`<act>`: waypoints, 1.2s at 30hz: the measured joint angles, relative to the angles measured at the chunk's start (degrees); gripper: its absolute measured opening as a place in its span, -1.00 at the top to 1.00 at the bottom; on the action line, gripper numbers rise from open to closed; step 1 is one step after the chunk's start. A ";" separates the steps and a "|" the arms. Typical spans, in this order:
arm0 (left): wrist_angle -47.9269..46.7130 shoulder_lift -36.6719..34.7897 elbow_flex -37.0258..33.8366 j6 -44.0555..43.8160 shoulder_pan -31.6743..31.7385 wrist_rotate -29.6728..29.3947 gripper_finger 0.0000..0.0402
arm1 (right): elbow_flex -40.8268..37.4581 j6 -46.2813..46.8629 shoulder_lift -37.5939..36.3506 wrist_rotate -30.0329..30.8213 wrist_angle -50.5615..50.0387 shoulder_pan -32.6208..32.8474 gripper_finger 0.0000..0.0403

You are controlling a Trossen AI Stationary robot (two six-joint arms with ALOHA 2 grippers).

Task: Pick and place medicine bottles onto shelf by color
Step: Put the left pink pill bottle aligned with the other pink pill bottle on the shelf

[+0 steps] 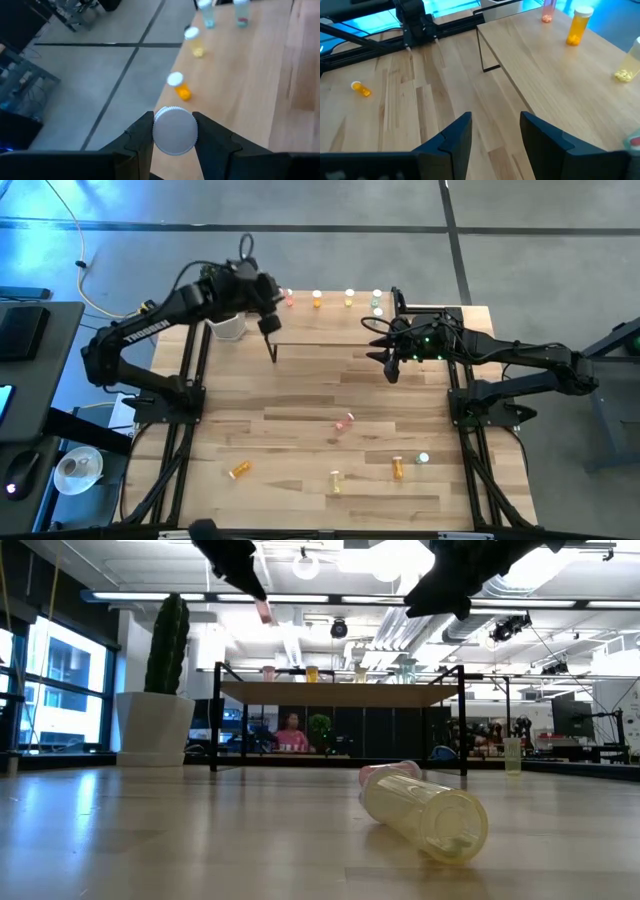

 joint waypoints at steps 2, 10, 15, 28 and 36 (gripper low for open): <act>-1.02 0.21 1.78 -2.03 2.11 1.62 0.43 | 0.00 -0.15 0.00 -0.01 -0.31 0.00 0.21; -13.37 4.94 13.04 -8.85 6.46 7.43 0.44 | 0.00 -0.17 0.00 0.01 -2.35 -0.01 0.21; -16.13 9.51 16.39 -10.58 6.48 9.77 0.44 | -0.02 -0.18 0.00 0.01 -2.38 0.00 0.21; -23.14 20.44 17.53 -15.18 6.53 10.53 0.44 | -0.02 0.40 0.00 0.03 -2.79 -0.02 0.21; -25.86 24.02 17.53 -15.28 6.49 16.03 0.44 | -0.02 0.27 0.00 0.03 -2.86 -0.02 0.21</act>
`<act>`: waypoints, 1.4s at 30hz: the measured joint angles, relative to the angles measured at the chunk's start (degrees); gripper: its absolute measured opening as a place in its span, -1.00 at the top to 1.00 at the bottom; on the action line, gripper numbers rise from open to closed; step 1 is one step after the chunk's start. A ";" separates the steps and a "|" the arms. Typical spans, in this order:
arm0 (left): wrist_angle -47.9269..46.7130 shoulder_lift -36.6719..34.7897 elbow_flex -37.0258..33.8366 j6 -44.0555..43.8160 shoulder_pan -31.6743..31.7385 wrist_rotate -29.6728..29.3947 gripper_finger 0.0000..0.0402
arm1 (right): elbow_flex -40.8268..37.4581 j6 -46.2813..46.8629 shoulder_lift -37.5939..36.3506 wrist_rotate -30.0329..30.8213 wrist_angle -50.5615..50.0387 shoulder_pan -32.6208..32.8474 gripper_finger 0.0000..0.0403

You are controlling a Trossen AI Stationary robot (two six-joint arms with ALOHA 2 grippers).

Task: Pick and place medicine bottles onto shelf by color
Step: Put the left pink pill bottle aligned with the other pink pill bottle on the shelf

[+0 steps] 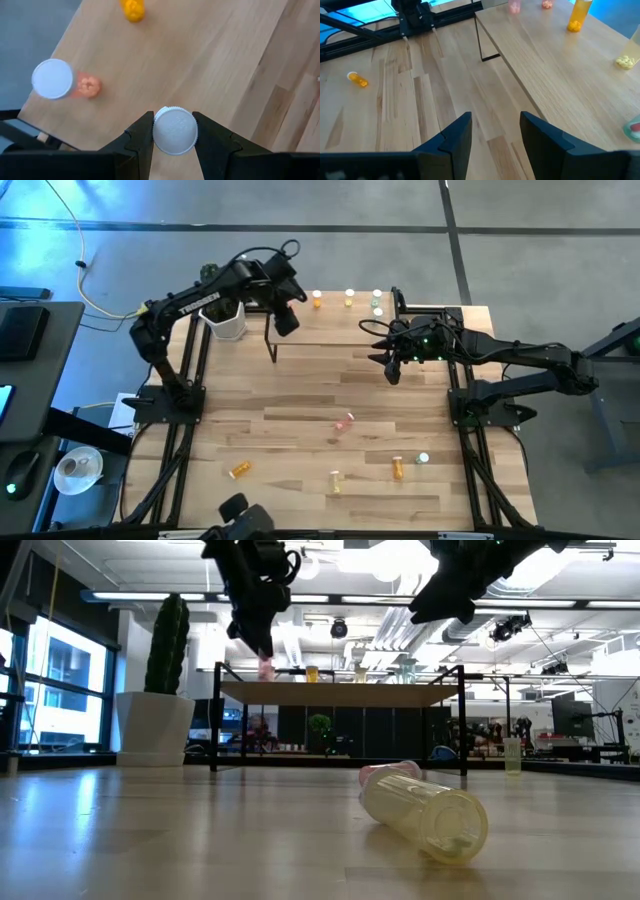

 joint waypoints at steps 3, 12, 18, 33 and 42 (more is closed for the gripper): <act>0.14 0.48 0.00 0.09 -0.01 0.13 0.44 | -0.02 0.00 0.00 -0.01 -0.30 0.00 0.21; 1.79 0.96 -0.02 0.13 0.32 -0.12 0.44 | -0.02 0.00 0.02 -0.02 -0.35 0.00 0.21; 2.91 0.96 -0.22 0.13 0.78 -0.26 0.44 | -0.02 0.18 0.02 -0.02 -0.35 0.00 0.21; 1.27 1.86 -0.39 0.13 1.66 -0.94 0.44 | -0.02 0.57 0.02 -0.02 -0.35 0.00 0.21; 1.13 1.84 -0.39 -0.01 1.74 -1.55 0.44 | -0.02 0.59 0.02 -0.02 -0.35 0.00 0.21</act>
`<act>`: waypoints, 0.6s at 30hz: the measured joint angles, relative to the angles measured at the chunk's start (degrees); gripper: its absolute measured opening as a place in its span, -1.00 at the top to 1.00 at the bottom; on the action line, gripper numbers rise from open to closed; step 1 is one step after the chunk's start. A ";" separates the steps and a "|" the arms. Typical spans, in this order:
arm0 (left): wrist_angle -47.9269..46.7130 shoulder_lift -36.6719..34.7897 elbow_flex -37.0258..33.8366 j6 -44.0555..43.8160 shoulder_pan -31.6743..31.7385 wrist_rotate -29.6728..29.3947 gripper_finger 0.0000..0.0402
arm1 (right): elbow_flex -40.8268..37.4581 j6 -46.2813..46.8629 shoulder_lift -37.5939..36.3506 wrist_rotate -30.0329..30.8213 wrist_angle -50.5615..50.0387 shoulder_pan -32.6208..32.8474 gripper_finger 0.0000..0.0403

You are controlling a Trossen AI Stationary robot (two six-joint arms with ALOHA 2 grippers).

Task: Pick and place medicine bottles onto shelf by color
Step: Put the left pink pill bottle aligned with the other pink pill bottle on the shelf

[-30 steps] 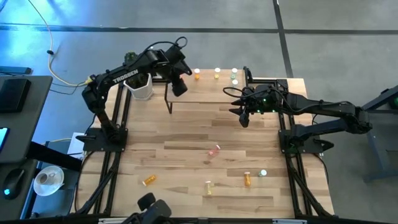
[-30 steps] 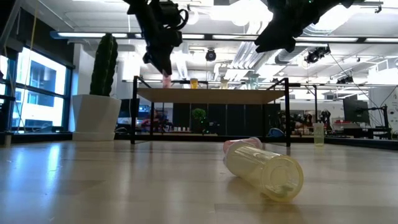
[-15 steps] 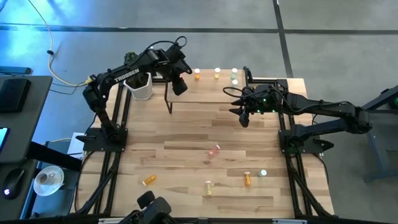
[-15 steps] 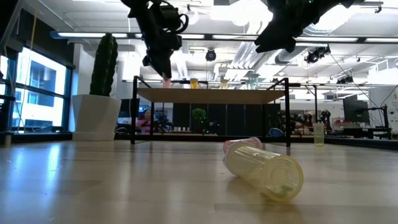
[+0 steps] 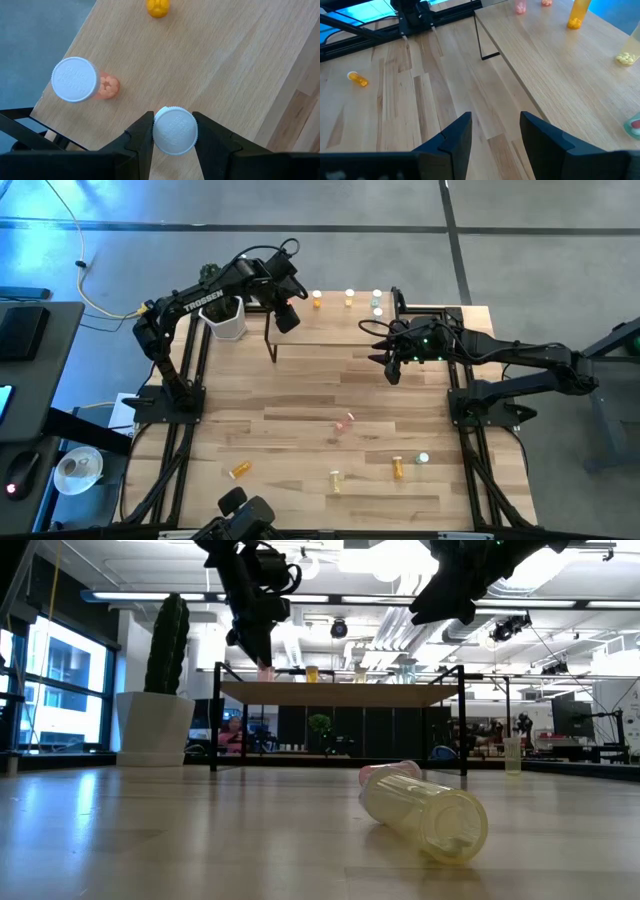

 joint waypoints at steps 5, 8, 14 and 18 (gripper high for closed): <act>-0.03 0.00 0.00 -0.01 0.00 0.00 0.44 | 0.00 0.02 0.00 0.00 0.00 0.01 0.21; -0.06 0.00 0.00 0.09 0.00 0.00 0.43 | 0.00 0.00 0.00 0.00 0.00 0.00 0.21; -0.33 0.00 0.00 0.14 0.00 0.00 0.34 | 0.00 0.02 0.00 0.00 0.00 0.00 0.21; -0.32 0.00 0.00 0.11 0.00 0.00 0.26 | 0.00 0.01 0.00 0.00 0.00 0.01 0.21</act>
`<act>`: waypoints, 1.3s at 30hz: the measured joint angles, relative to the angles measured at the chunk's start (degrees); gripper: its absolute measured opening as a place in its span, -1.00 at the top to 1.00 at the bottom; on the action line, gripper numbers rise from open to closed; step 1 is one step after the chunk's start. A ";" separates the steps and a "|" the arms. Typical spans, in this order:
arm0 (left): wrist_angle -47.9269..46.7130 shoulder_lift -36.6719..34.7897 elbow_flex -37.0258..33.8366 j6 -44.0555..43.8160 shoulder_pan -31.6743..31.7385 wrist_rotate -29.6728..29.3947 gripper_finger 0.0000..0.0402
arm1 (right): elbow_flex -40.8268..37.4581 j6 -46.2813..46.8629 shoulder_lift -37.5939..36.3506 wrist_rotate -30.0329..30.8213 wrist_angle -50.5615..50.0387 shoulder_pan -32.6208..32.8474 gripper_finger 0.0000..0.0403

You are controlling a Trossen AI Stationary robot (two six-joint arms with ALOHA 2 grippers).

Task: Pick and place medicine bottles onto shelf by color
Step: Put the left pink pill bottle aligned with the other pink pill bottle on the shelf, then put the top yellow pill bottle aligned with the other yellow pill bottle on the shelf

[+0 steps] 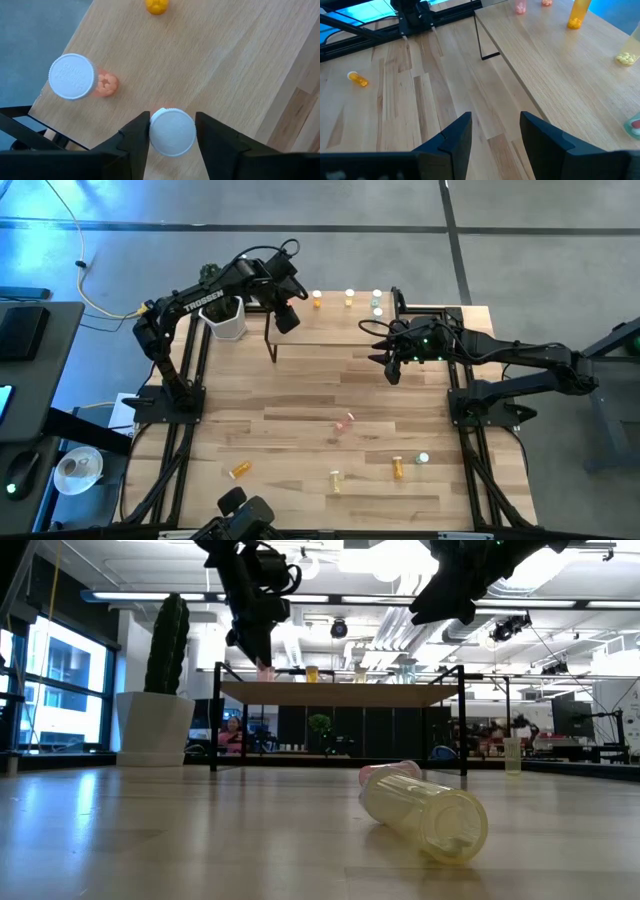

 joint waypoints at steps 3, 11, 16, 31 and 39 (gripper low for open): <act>0.06 0.00 0.00 0.01 0.00 0.00 0.22 | 0.00 0.01 0.00 0.00 0.00 -0.01 0.21; 0.11 0.00 0.03 0.03 0.00 0.00 0.21 | 0.00 0.01 0.00 0.00 0.01 0.00 0.21; -0.31 -0.02 1.83 0.73 0.00 0.00 0.21 | 0.00 0.01 0.00 0.00 0.02 0.01 0.21; -3.61 -0.02 8.63 1.13 -0.04 -3.21 0.21 | 0.00 -0.14 -0.02 0.00 0.02 -0.01 0.21; -5.42 -2.73 12.00 3.05 -0.44 -4.24 0.21 | 0.00 -1.05 -2.54 4.26 0.01 -0.01 0.21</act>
